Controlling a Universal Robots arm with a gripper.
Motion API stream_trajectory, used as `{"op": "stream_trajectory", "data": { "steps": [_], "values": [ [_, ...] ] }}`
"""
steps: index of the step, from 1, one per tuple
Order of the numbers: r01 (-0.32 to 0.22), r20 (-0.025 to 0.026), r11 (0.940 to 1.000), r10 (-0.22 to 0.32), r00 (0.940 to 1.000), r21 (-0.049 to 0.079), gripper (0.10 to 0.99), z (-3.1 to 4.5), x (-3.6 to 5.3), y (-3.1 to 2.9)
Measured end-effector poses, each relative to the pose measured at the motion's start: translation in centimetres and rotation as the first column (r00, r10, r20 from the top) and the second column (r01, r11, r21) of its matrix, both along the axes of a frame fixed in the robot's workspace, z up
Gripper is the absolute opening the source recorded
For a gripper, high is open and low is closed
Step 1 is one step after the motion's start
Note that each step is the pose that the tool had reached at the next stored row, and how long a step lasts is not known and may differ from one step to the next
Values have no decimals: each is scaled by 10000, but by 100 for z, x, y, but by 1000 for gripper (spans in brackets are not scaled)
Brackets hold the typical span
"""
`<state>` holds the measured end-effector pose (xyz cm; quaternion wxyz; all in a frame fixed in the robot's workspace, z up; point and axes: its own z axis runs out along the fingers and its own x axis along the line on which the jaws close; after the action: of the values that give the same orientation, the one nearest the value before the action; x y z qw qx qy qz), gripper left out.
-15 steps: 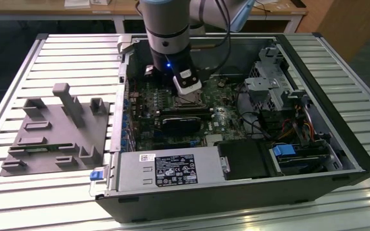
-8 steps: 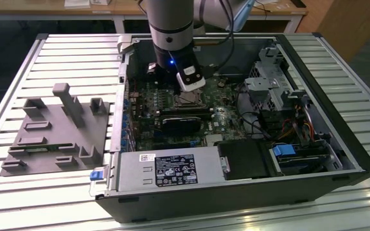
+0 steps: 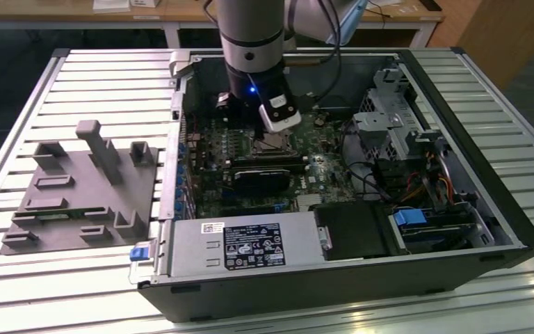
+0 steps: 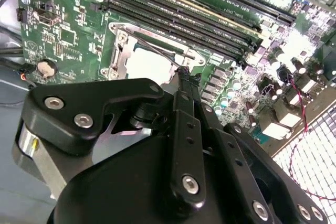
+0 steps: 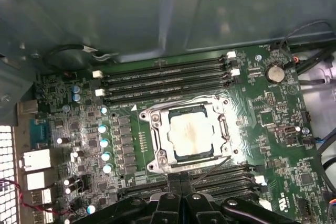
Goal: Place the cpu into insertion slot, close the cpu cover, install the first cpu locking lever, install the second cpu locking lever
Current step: 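Install the second cpu locking lever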
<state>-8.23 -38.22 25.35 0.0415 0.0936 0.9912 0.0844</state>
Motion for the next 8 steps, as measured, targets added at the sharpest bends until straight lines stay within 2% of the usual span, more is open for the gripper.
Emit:
{"op": "stream_trajectory", "data": {
  "steps": [8],
  "values": [
    [2, -19, 10000, -2, 10000, -4, 102, -78, 20, -2]
  ]
}}
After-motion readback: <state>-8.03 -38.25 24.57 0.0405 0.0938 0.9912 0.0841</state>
